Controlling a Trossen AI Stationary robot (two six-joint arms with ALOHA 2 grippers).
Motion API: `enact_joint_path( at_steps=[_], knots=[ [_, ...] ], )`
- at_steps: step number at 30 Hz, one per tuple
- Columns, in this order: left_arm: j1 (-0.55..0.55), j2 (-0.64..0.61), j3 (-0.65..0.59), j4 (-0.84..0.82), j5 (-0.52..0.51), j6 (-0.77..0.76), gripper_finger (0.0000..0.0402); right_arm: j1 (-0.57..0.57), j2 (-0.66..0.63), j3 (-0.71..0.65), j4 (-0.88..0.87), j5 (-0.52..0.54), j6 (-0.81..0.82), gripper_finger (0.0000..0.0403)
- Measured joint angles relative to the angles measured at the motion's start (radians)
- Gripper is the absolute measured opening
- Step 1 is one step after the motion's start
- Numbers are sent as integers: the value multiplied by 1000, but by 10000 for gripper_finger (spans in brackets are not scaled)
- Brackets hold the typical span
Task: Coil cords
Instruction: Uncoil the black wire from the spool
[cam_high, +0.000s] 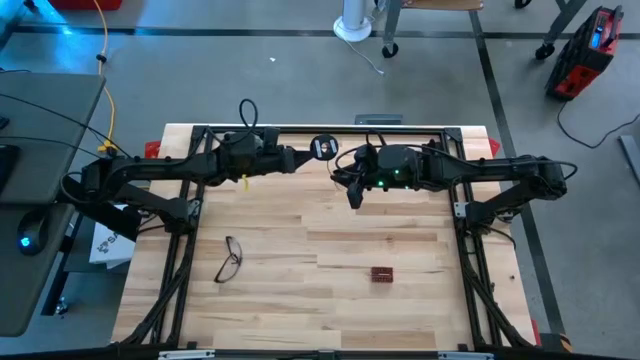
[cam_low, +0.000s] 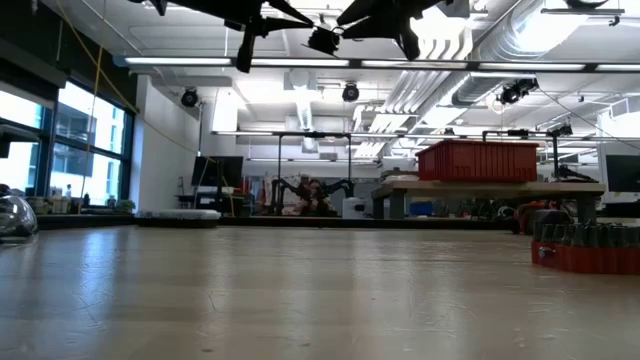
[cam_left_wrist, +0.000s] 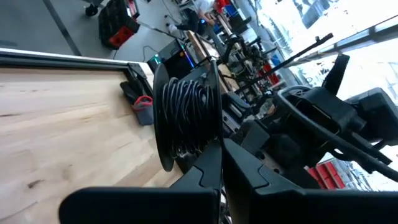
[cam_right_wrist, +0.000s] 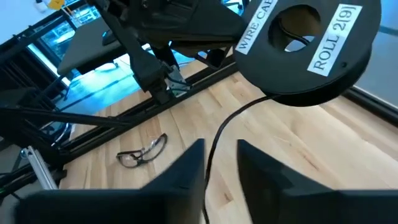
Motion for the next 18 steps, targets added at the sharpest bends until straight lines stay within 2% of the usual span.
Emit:
enact_joint_path(
  at_steps=[3, 7, 12, 18],
  knots=[
    [-1, 0, 0, 3, 1, 0, 0, 0, 4, 0, 0, -1, 1, 42],
    [-5, 0, 0, 4, -3, 1, 0, 0, 5, 0, 3, -4, 12, 34],
    [-5, 0, 0, 4, -36, 15, 0, 0, 5, 0, 17, -5, 37, 47],
    [-5, 0, 0, 11, -39, 17, 0, 0, 6, 0, 11, 20, 38, 84]
  ],
)
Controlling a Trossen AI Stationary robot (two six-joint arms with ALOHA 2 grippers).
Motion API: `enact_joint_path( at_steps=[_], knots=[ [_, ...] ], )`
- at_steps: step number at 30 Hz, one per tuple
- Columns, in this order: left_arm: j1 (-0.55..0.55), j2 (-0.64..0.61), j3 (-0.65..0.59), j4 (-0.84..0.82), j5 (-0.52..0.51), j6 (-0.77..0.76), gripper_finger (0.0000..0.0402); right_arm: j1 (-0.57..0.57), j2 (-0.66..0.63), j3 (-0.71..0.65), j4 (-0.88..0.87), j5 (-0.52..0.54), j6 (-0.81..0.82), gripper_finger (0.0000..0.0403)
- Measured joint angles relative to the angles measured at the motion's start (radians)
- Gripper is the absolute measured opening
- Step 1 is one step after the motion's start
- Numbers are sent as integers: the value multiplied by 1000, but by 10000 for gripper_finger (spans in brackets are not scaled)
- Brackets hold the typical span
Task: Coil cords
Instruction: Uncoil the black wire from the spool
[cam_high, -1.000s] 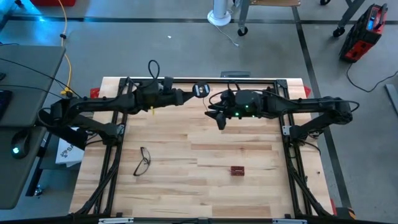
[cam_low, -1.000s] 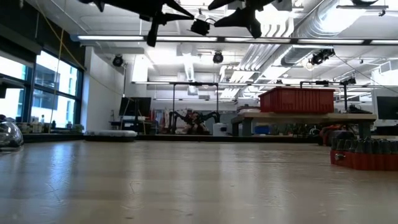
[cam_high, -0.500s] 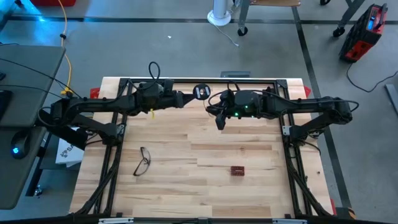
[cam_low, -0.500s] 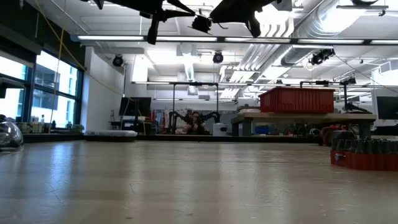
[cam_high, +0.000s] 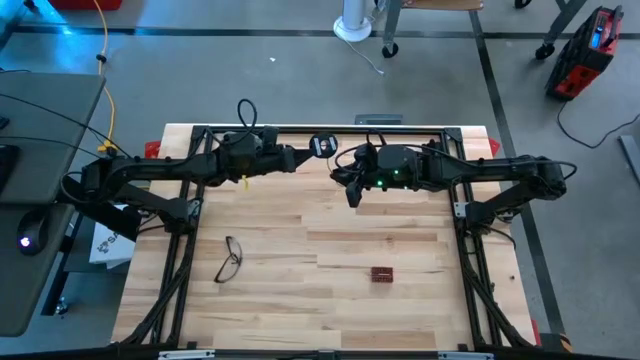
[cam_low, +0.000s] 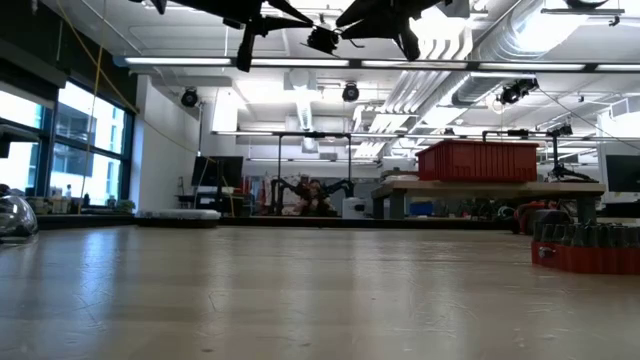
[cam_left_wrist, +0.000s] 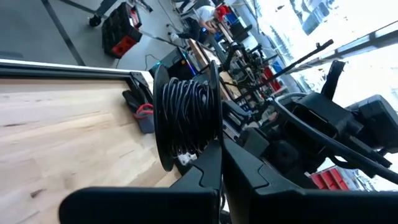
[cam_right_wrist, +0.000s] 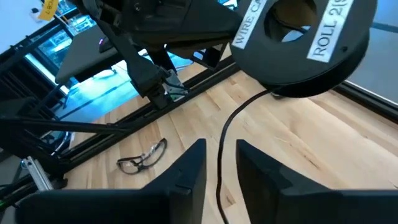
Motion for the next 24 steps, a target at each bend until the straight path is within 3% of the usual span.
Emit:
enact_joint_path(
  at_steps=[7, 10, 15, 18, 24],
  knots=[
    [0, 0, 0, 0, -8, 8, 0, -2, 0, 0, -1, 1, -2, 94],
    [0, 0, 0, -1, -8, 7, 0, -2, 0, 0, -3, 1, -2, 76],
    [0, 0, 0, 0, -8, 7, 0, -2, 0, 0, -13, -5, 8, 11],
    [0, 0, 0, 0, -7, -3, 0, -2, 4, 0, -41, -4, 46, 7],
    [8, -34, -2, -37, 155, -10, 0, 6, -31, 0, -98, -13, 72, 1]
  ],
)
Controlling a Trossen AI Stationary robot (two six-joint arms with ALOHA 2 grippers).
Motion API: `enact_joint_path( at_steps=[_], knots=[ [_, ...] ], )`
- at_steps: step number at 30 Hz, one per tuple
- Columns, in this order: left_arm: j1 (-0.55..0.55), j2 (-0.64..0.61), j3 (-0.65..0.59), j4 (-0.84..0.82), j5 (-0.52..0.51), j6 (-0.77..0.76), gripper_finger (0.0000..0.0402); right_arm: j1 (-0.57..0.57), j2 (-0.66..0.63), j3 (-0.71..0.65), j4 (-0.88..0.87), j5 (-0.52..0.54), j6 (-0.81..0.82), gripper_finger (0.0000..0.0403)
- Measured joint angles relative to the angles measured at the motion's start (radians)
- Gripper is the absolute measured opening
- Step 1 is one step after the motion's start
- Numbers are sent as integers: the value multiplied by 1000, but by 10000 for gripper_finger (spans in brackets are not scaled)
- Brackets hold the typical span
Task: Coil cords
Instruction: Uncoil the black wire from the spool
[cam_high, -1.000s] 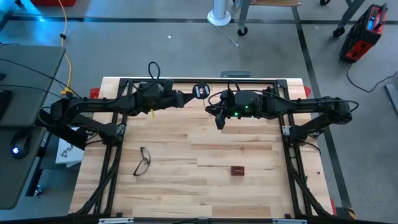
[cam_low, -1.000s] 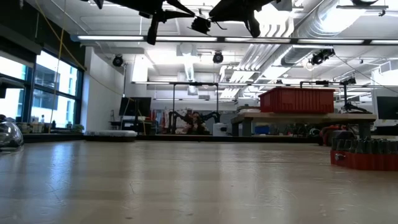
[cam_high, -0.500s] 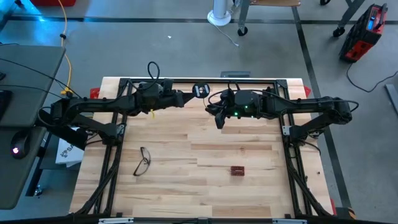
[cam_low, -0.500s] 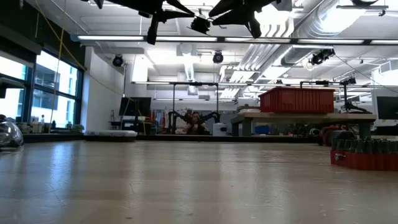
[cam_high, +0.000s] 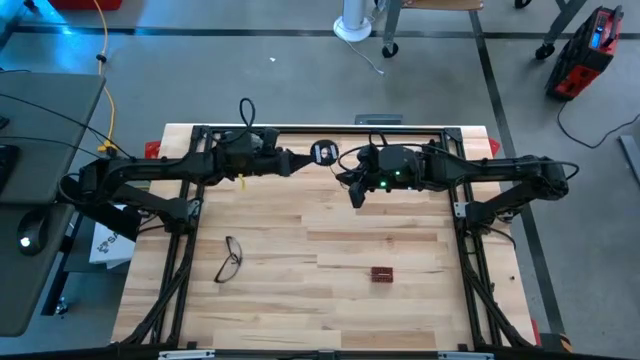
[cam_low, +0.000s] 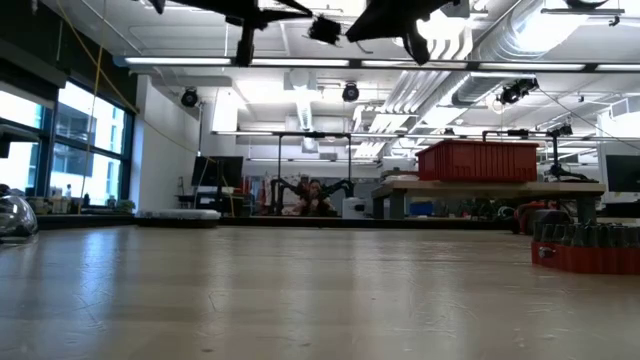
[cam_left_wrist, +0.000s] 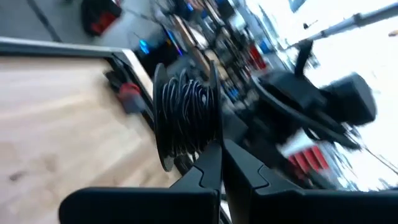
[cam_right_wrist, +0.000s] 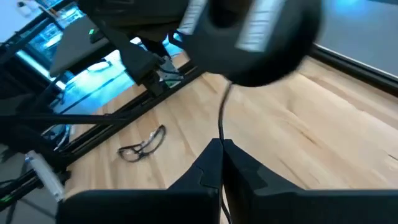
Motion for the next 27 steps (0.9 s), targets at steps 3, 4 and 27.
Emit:
enact_joint_path(
  at_steps=[3, 4, 27],
  knots=[
    [0, -52, 0, -95, 76, 0, 0, 1, -44, 0, -54, -23, 16, 0],
    [0, -73, 0, -134, 98, 0, 0, 1, -59, 0, -70, -27, 19, 0],
    [44, -2, 0, 624, 283, -416, 0, -78, 22, 1, 219, -130, 25, 0]
  ],
)
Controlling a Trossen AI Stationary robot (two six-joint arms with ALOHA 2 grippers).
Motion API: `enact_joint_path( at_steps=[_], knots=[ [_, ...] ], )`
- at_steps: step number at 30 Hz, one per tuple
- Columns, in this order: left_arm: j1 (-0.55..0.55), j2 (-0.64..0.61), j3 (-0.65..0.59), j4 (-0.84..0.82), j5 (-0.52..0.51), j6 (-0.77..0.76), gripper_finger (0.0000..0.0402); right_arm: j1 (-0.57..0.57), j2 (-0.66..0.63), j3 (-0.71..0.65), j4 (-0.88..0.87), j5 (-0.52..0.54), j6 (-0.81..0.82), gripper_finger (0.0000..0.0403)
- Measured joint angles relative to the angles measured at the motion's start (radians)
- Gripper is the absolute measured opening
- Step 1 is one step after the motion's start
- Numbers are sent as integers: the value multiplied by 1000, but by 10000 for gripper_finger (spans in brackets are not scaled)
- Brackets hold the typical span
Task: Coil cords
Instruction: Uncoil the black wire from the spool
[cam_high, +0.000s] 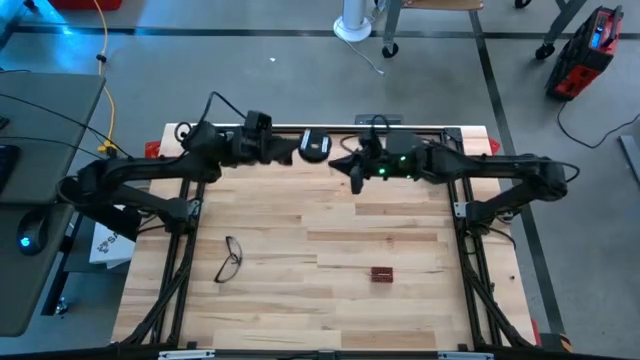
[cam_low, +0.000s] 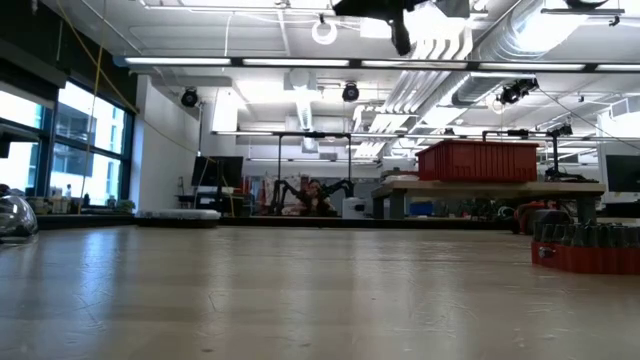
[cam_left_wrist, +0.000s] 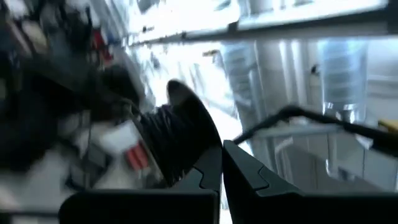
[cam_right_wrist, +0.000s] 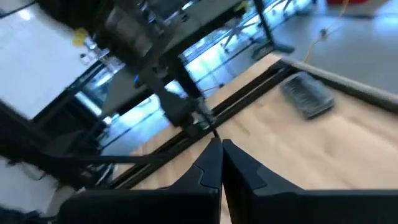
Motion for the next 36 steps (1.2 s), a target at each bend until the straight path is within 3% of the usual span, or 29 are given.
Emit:
enact_joint_path(
  at_steps=[3, 10, 17, 20, 24, 29, 31, 36],
  knots=[
    [20, 29, 31, 32, 11, -27, 0, 18, 43, -1, 26, -1, 24, 0],
    [10, 69, 137, -28, 193, -43, 0, 20, 51, -1, 56, -5, 34, 0],
    [14, 5, 157, -210, 577, -74, 0, 4, -78, -1, -113, -18, -58, 0],
    [4, -9, 157, -262, 700, -88, 0, 3, -142, -1, -165, -84, -103, 0],
    [-32, -16, 157, -239, 817, -264, 0, 13, -193, -1, -114, -166, -100, 0],
    [-119, 0, 157, -229, 804, -487, 0, 34, -215, -1, -48, -172, -100, 0],
    [-149, 14, 157, -144, 783, -559, 0, 33, -215, -1, -48, -151, -97, 0],
    [-168, 45, 189, 151, 527, -621, 0, 33, -207, -1, 81, -152, -99, 1]
  ],
)
